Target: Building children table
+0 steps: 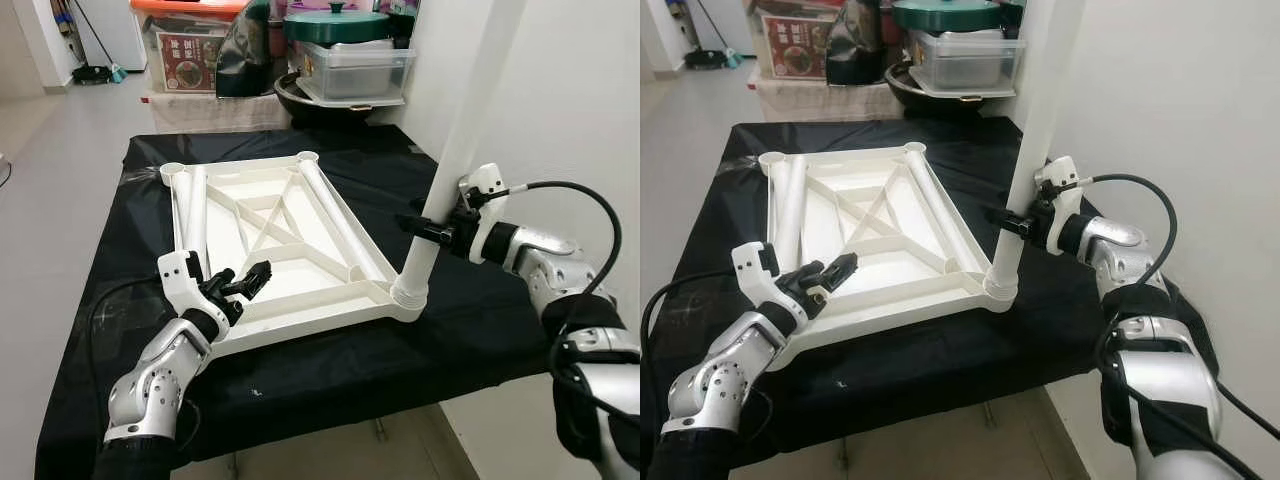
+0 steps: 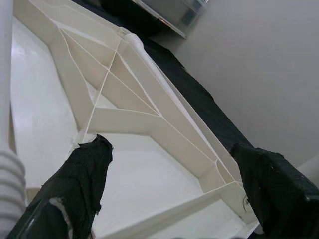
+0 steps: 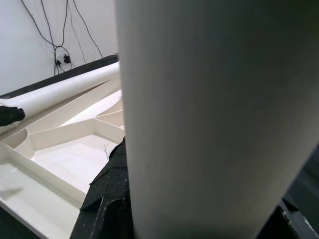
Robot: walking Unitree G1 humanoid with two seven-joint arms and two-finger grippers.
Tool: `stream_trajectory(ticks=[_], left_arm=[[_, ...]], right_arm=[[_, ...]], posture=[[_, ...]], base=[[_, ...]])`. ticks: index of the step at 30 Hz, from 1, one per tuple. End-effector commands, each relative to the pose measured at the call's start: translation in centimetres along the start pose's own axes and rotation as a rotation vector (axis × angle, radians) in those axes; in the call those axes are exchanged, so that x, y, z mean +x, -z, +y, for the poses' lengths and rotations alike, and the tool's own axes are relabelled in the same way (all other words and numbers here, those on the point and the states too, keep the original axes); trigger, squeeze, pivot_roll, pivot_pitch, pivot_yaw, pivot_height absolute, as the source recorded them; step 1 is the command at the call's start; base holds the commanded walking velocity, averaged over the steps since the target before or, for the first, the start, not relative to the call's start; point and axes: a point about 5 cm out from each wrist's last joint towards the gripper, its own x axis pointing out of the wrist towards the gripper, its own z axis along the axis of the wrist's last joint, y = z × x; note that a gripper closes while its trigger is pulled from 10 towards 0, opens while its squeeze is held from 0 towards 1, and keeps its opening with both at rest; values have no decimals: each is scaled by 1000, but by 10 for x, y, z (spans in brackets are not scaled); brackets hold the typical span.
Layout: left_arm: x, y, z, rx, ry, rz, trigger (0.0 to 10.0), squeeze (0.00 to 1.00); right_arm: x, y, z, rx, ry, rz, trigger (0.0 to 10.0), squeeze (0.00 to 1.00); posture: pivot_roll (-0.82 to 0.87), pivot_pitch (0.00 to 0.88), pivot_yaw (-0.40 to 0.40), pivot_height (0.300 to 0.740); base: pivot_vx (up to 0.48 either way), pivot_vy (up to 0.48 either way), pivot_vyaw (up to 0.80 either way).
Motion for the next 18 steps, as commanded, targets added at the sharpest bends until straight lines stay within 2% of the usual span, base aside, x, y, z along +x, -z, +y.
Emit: stream_trajectory(ticks=[1,3,9,11,12,13,14,16,17,18], left_arm=[[-2,2,0,11,-3,11,10000,0],[-2,2,0,13,0,16,10000,0],[-2,1,0,13,0,17,10000,0],[-2,1,1,13,-2,17,10000,0],[-2,1,1,13,-2,17,10000,0],[-3,1,1,13,-3,18,10000,0],[-3,2,1,13,-4,20,10000,0],[-3,2,1,13,-3,22,10000,0],[-3,2,2,14,-3,23,10000,0],[-3,2,2,14,-3,23,10000,0]], right_arm=[[-3,8,-1,10,24,16,0,0],[-4,16,-3,62,118,-27,0,0],[-2,22,-4,82,209,-48,0,0],[4,36,-1,114,340,-15,0,0],[4,36,-1,114,340,-15,0,0],[6,43,1,123,391,4,0,0],[10,53,6,145,477,37,0,0],[12,56,8,158,515,51,0,0],[16,60,12,159,587,71,0,0],[16,60,12,159,587,71,0,0]], posture=[[138,0,-92,740],[133,0,-90,740],[132,0,-90,740],[128,0,-84,740],[128,0,-84,740],[128,0,-84,740],[122,0,-76,740],[122,0,-76,740],[111,0,-70,740],[111,0,-70,740]], base=[[0,0,0],[0,0,0],[0,0,0],[0,0,0],[0,0,0],[0,0,0],[0,0,0],[0,0,0],[0,0,0],[0,0,0]])
